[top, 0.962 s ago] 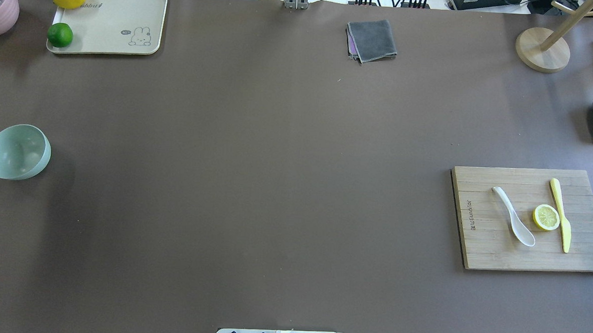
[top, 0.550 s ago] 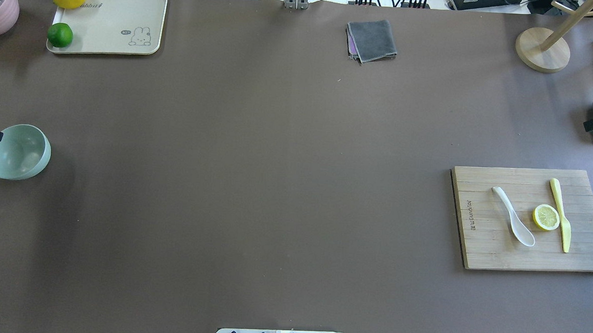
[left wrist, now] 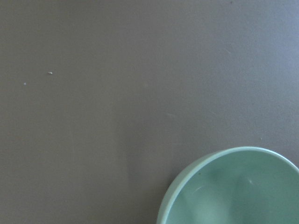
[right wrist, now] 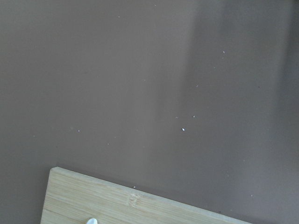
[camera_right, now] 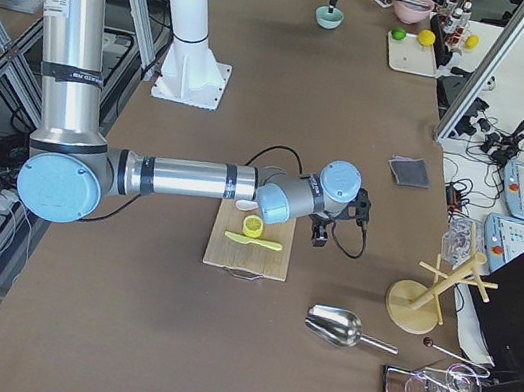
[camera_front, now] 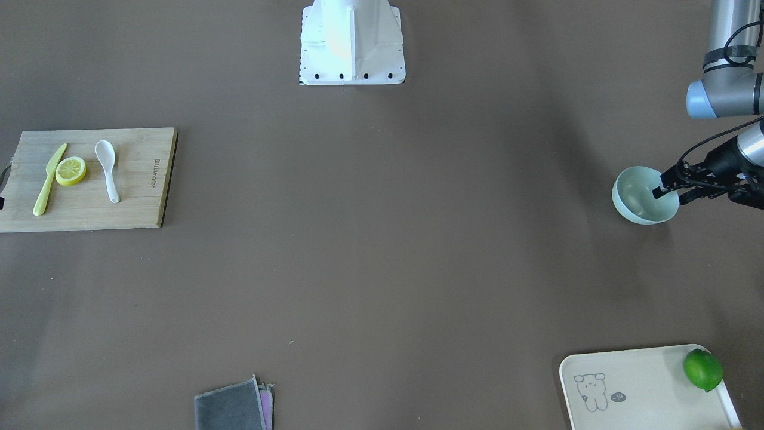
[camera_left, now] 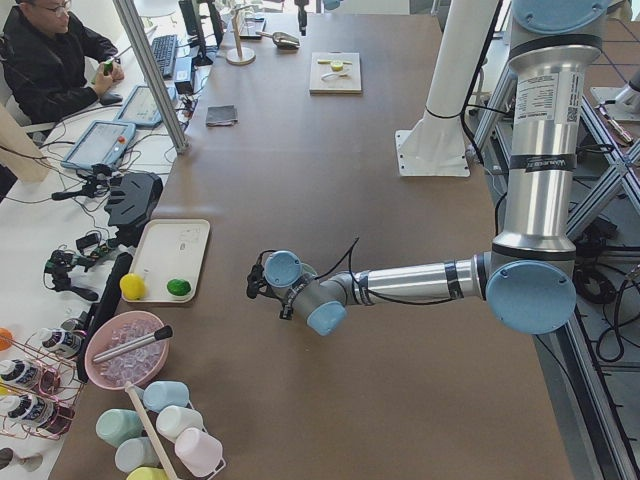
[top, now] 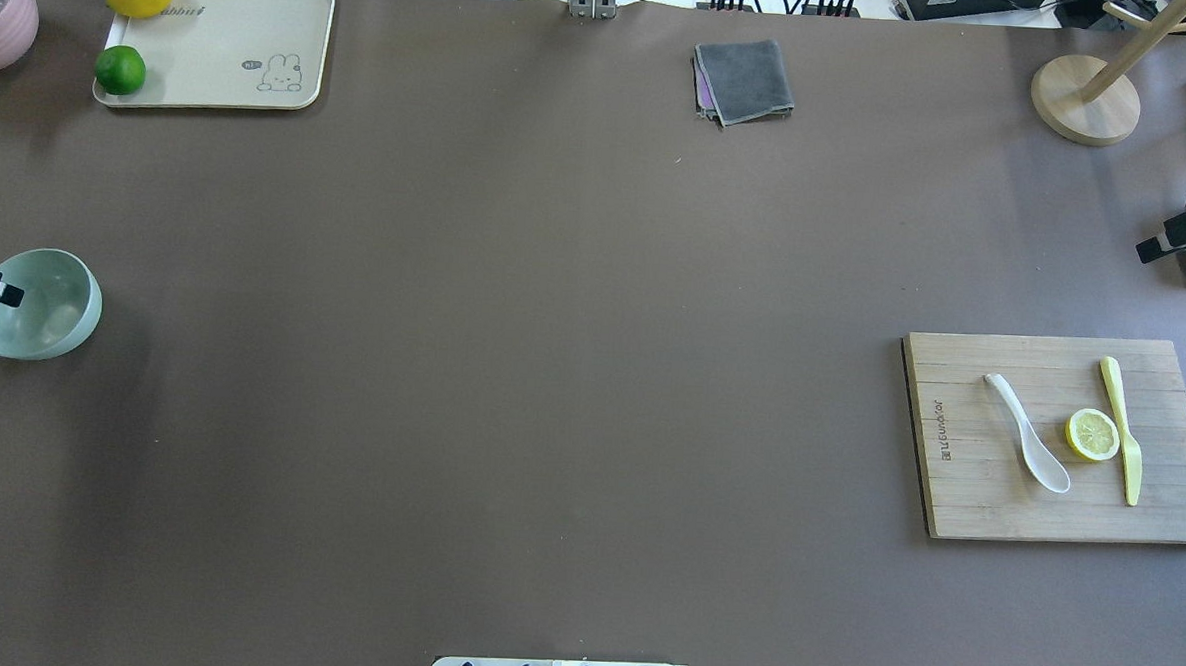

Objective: Place spoon in bowl
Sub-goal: 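Reach the left gripper to the pale green bowl and grasp its rim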

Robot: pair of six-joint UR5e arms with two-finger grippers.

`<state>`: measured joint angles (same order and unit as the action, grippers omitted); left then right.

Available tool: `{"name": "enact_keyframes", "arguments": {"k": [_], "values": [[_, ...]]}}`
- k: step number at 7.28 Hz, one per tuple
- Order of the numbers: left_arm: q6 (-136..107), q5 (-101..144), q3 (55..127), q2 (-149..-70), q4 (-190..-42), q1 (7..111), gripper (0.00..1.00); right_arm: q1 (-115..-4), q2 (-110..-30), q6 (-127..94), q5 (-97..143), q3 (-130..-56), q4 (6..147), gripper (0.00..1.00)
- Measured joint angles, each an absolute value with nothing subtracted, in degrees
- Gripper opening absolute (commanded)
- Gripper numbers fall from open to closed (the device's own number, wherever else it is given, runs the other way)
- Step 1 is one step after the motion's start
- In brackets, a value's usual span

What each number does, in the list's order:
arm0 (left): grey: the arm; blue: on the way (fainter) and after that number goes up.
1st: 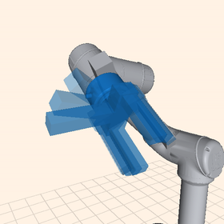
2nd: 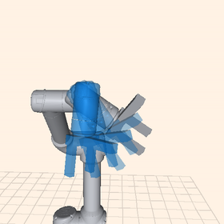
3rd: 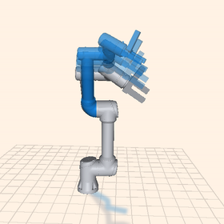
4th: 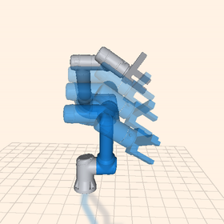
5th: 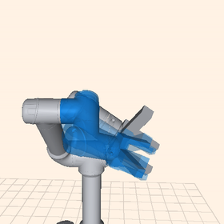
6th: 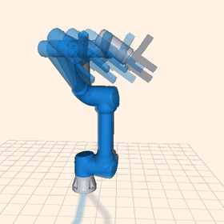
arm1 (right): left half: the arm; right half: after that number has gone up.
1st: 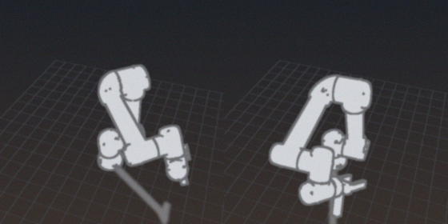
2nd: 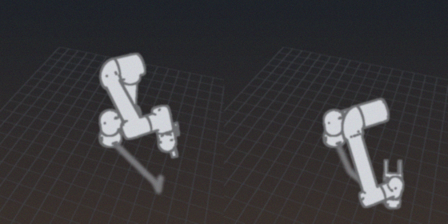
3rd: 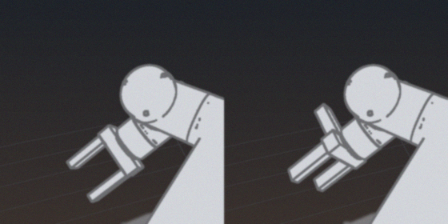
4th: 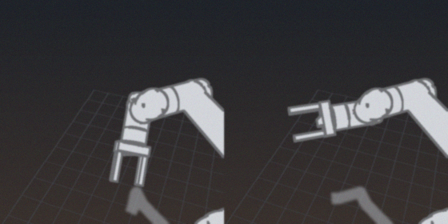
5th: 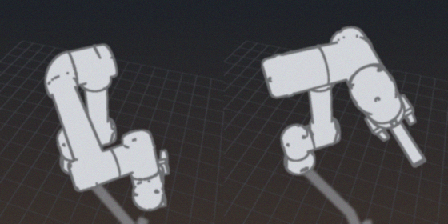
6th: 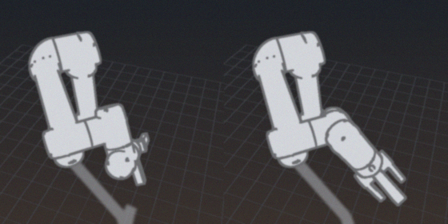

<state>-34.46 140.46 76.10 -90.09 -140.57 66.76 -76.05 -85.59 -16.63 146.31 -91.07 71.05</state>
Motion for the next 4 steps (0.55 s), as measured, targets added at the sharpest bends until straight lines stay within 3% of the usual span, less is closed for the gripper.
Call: {"name": "enact_keyframes", "arguments": {"k": [1,4], "values": [[-34.39,140.38,76.1,-89.99,-140.73,66.67,0.0,-75.84,-85.55,-16.93,146.35,-91.37,71.06,1.0],[-35.03,141.24,77.0,-90.01,-140.68,66.62,0.0,-74.36,-85.52,-18.03,146.42,-92.86,71.02,1.0]]}}
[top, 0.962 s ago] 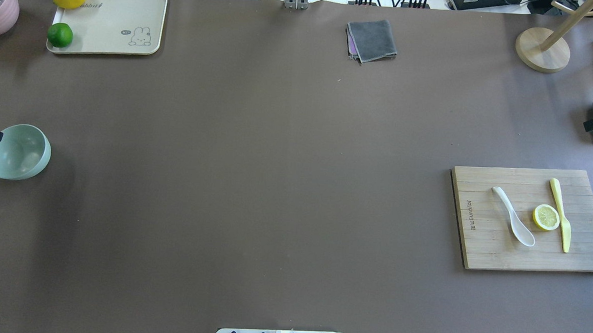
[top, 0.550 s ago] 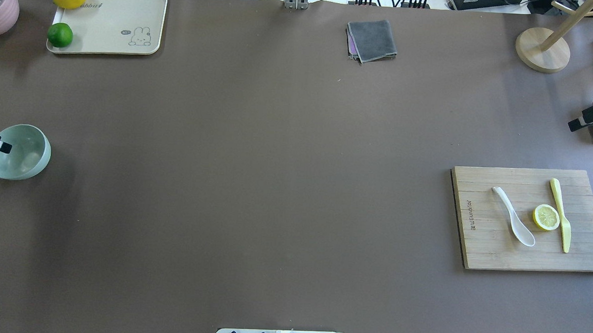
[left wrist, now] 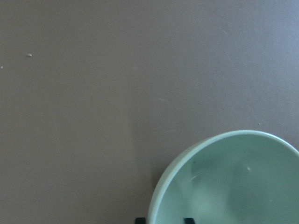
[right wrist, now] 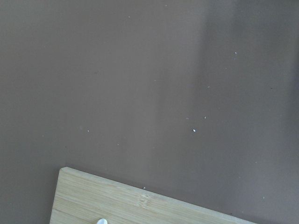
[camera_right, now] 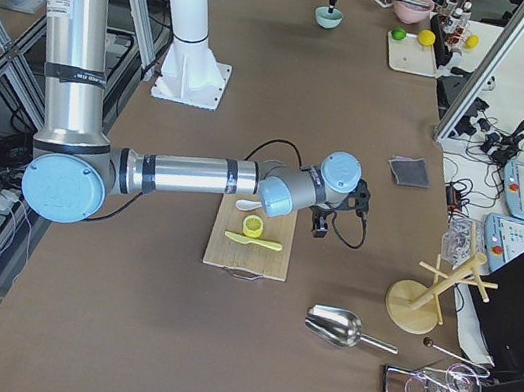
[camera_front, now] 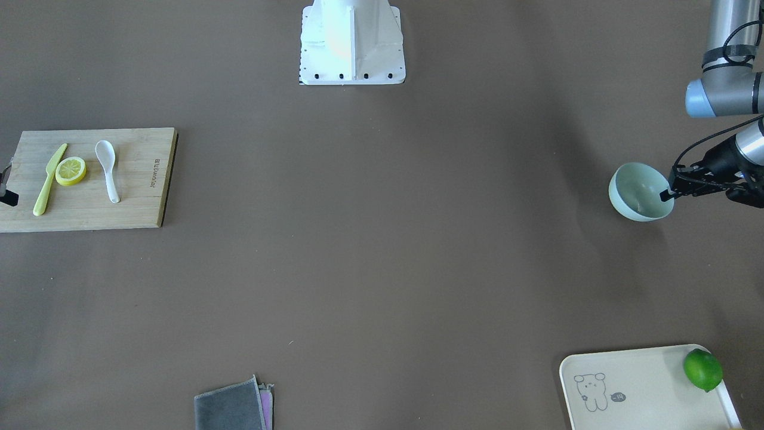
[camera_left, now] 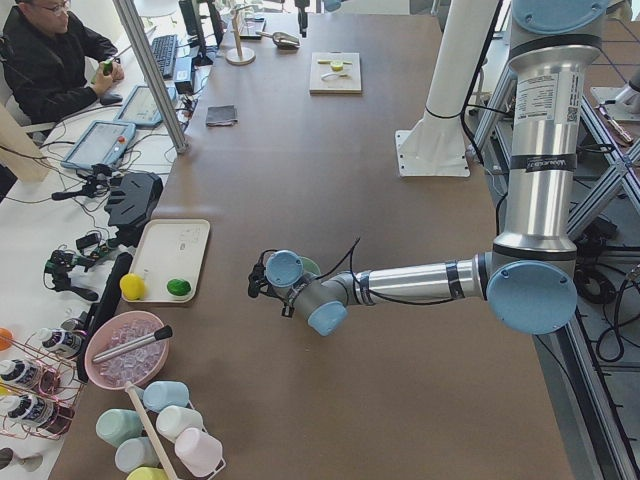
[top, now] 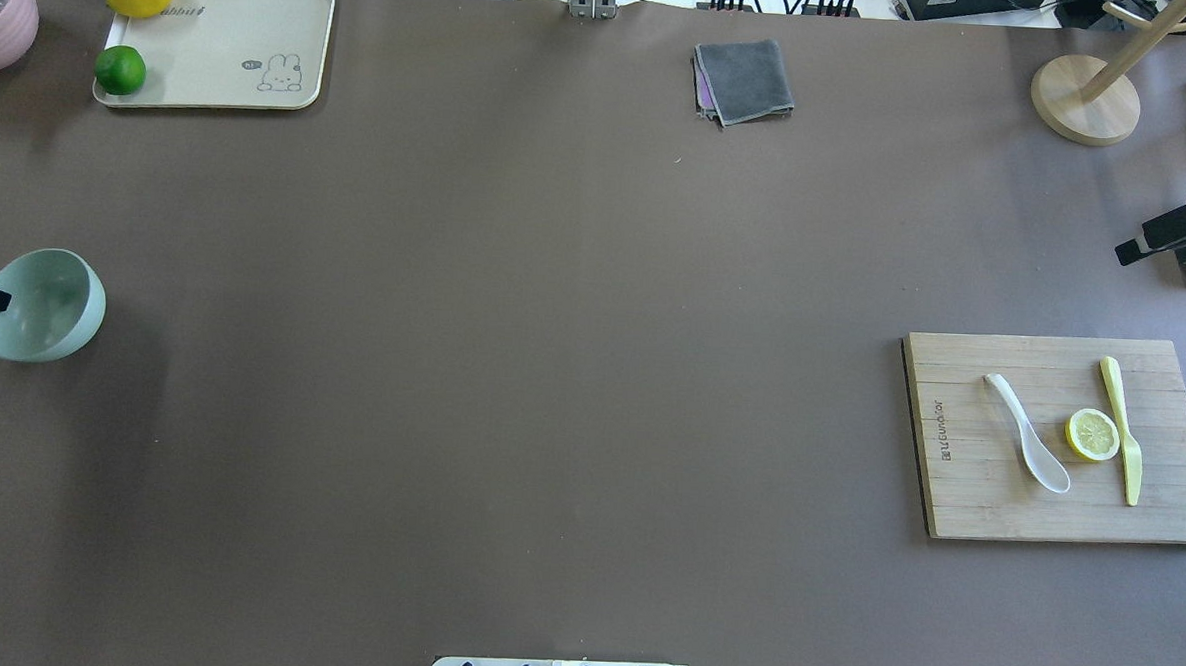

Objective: Place spoon in bowl
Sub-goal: 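Reach the left gripper to the pale green bowl and grasp its rim, then carry the green bowl to table center with left gripper while right arm advances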

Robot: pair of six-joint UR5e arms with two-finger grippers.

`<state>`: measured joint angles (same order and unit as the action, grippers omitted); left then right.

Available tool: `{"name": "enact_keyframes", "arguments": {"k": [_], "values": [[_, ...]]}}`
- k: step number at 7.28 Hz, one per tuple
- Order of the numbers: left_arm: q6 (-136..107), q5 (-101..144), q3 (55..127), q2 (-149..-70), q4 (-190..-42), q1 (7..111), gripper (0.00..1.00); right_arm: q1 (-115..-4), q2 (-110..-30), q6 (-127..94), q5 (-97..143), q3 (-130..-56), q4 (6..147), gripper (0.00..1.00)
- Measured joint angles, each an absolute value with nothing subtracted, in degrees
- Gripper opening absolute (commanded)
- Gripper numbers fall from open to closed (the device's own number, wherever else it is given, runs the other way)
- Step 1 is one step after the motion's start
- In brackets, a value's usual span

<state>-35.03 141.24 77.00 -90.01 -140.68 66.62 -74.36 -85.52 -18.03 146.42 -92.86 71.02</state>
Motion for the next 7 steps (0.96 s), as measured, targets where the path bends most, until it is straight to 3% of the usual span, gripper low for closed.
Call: {"name": "enact_keyframes", "arguments": {"k": [3,7], "values": [[-49.59,147.22,83.55,-93.18,-140.0,66.92,0.0,-72.68,-85.7,-18.02,145.32,-93.49,69.68,1.0],[-70.76,142.33,87.92,-105.8,-139.87,61.44,0.0,-69.77,-85.89,-18.04,143.85,-93.62,65.24,1.0]]}}
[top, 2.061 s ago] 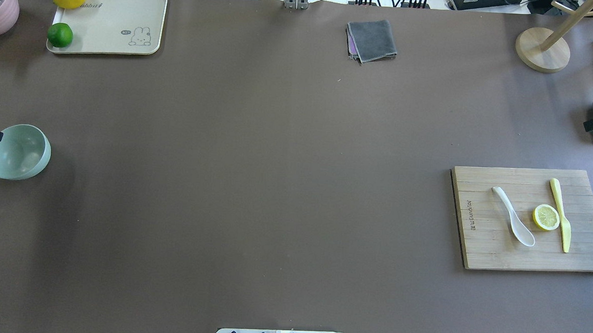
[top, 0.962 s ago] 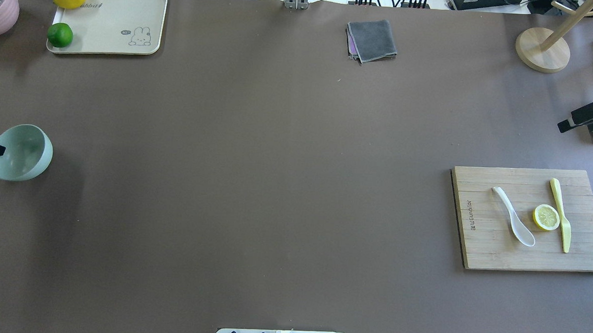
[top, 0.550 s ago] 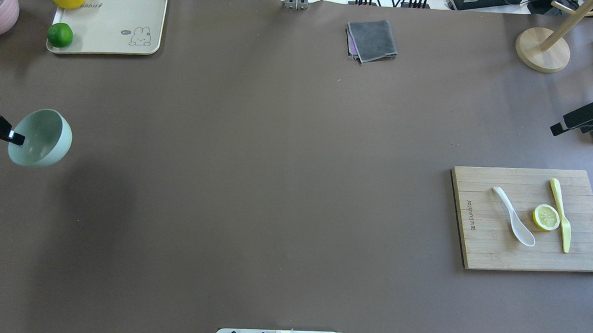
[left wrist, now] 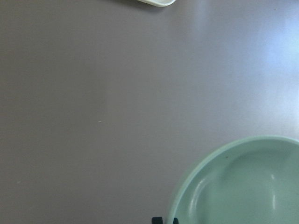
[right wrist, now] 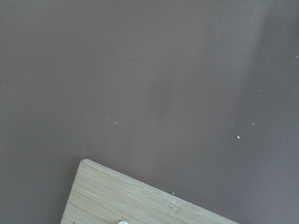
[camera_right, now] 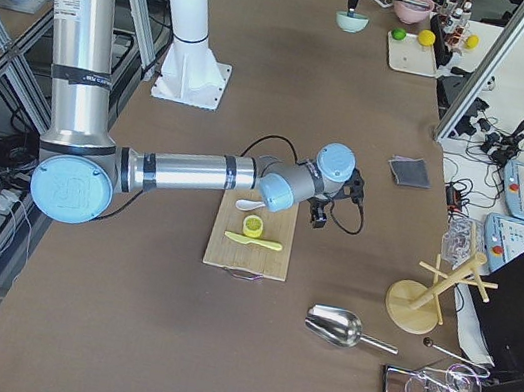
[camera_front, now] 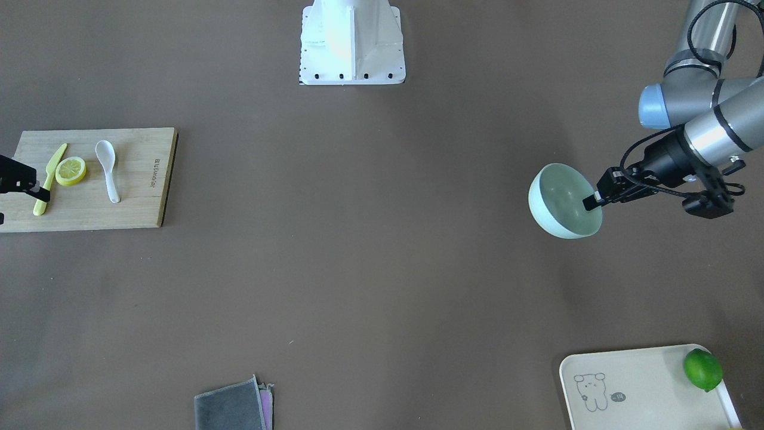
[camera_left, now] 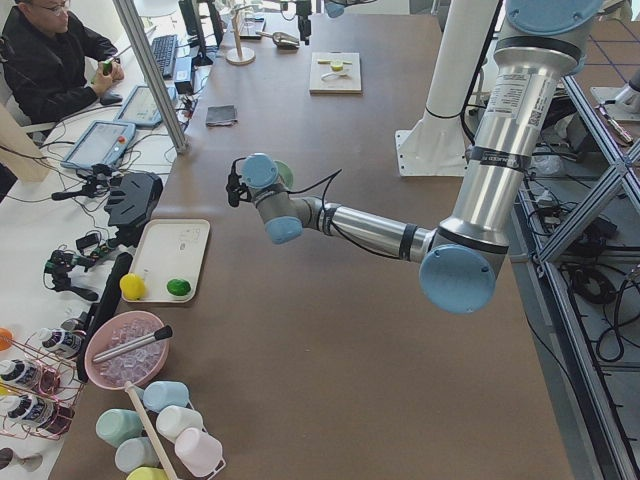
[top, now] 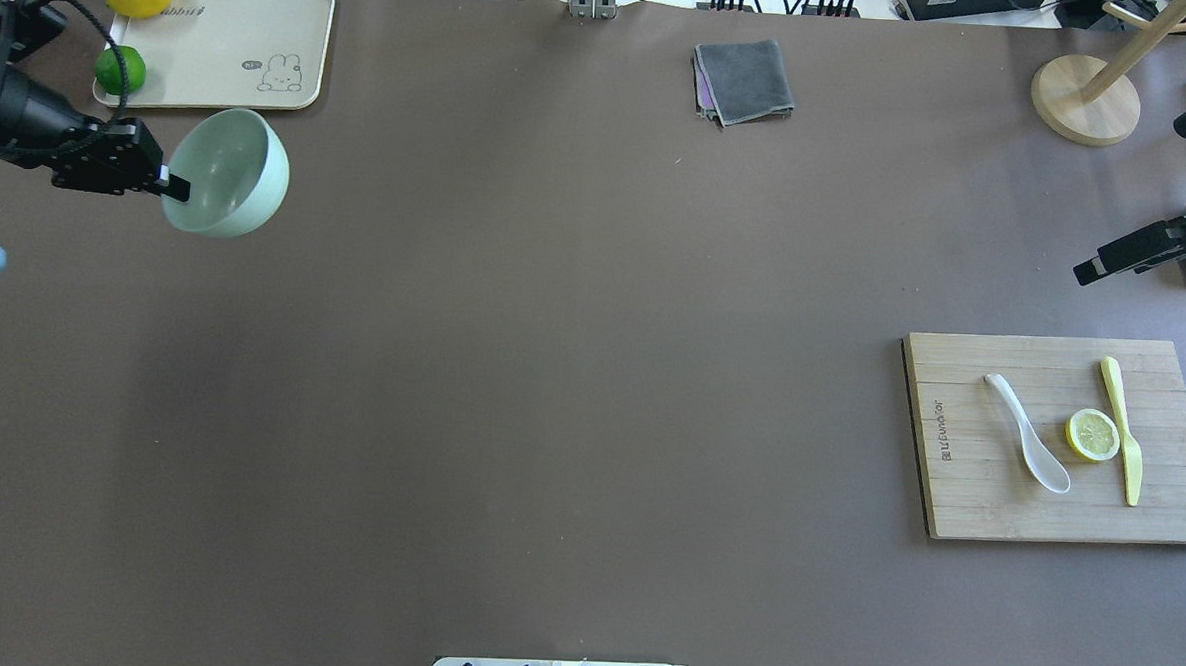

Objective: Place spoon in bowl
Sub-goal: 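Carry the green bowl to table center with left gripper while right arm advances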

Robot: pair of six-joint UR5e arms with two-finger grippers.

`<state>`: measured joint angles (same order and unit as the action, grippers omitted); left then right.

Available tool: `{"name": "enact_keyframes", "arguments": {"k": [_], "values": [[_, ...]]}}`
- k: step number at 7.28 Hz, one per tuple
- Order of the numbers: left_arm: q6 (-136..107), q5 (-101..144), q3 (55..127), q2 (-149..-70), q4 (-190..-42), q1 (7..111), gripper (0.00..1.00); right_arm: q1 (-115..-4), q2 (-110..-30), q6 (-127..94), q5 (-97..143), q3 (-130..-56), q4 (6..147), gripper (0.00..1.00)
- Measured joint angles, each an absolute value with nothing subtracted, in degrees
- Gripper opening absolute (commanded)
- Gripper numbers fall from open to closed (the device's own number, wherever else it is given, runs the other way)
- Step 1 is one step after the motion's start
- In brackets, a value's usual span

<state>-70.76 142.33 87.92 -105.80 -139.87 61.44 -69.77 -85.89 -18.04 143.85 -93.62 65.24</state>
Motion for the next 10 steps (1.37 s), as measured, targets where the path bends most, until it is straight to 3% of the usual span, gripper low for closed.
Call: {"name": "enact_keyframes", "arguments": {"k": [5,9,10], "values": [[-78.83,116.98,89.51,-124.31,-119.22,42.51,0.0,-63.32,-85.71,-18.12,136.2,-95.01,60.07,1.0],[-78.75,101.16,85.91,-129.69,-115.46,32.28,0.0,-61.02,-85.71,-18.38,135.42,-97.62,60.03,1.0],[-78.75,99.95,85.12,-130.17,-115.52,31.17,0.65,-60.55,-85.73,-18.94,135.38,-97.85,60.03,1.0]]}}
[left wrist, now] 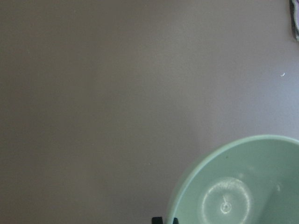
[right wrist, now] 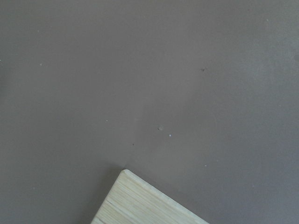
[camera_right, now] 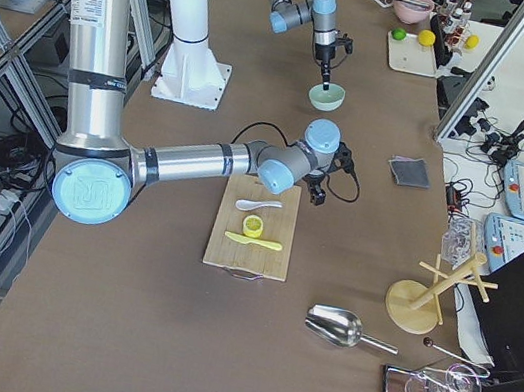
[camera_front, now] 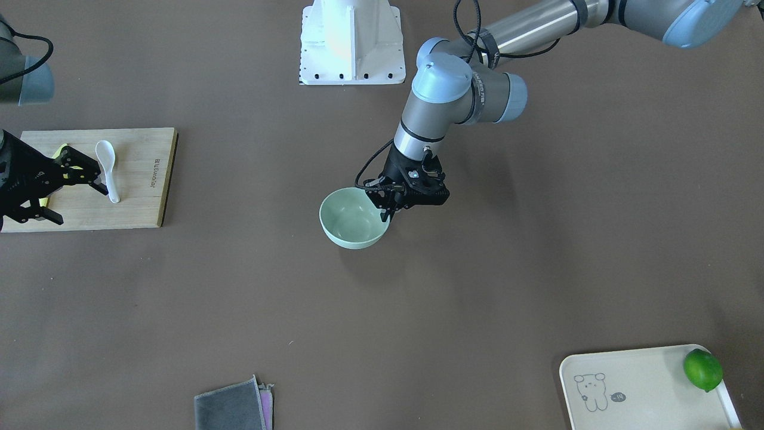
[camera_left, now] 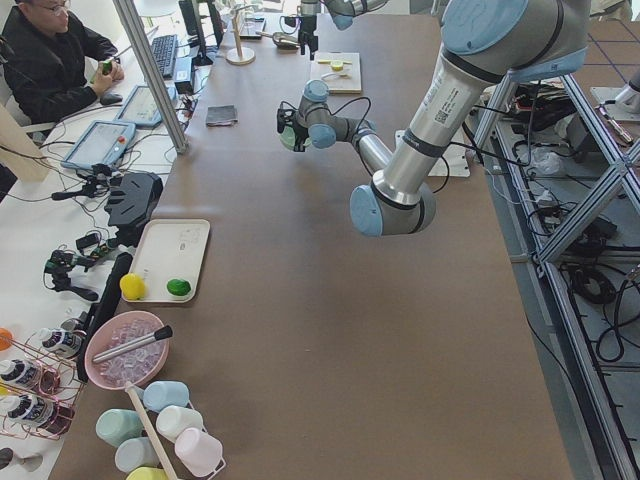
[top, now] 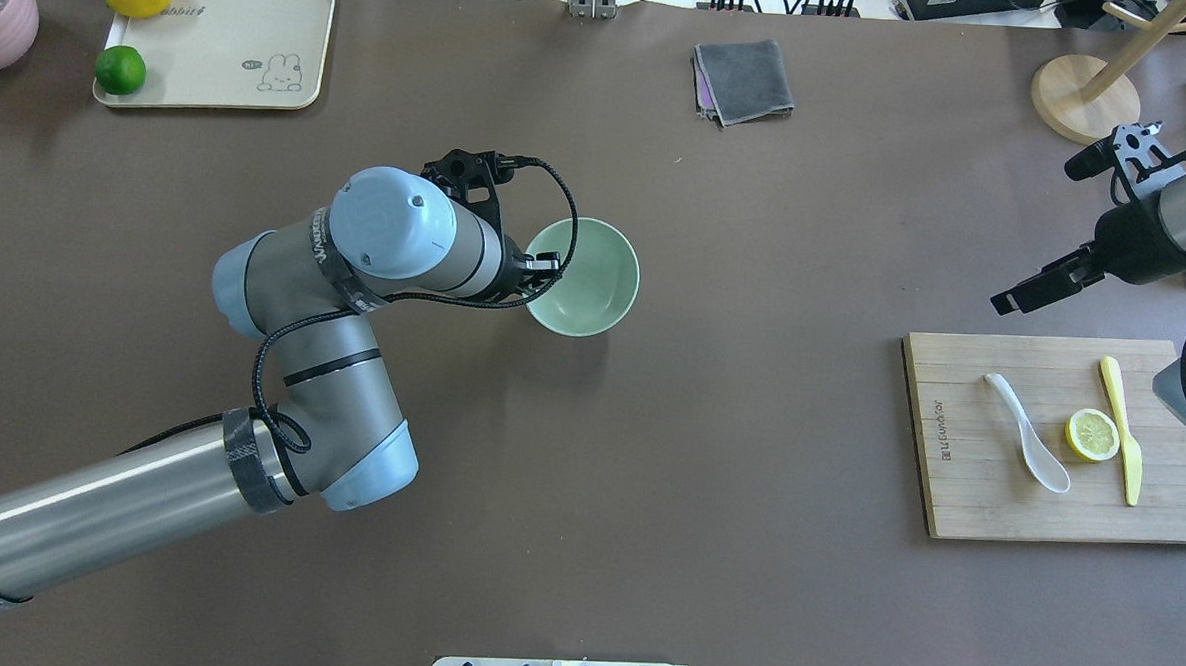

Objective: Place spoon in bowl
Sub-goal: 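Carry the green bowl to table center with left gripper while right arm advances, then release the bowl and lift left gripper while right gripper lowers toward spoon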

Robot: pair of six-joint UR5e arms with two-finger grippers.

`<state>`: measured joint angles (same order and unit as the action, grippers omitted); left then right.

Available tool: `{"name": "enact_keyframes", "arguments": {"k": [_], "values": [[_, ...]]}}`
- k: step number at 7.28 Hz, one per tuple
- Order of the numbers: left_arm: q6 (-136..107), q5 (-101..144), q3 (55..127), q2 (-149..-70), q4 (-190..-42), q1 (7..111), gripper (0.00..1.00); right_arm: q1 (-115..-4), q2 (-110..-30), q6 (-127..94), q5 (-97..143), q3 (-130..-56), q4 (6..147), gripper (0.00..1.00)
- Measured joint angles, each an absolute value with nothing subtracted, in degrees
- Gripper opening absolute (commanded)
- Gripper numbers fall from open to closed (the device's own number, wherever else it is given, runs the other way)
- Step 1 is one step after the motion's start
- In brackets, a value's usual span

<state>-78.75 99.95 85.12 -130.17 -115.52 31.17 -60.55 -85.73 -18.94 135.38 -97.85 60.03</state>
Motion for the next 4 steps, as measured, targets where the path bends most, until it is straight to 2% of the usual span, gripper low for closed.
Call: {"name": "enact_keyframes", "arguments": {"k": [1,4], "values": [[-78.71,99.01,84.78,-130.28,-115.67,30.4,0.97,-59.94,-85.72,-20.13,135.21,-98.14,60.03,1.0],[-78.58,98.76,86.97,-130.02,-115.58,30.5,0.98,-58.23,-85.93,-22.21,133.89,-98.8,60.03,1.0]]}}
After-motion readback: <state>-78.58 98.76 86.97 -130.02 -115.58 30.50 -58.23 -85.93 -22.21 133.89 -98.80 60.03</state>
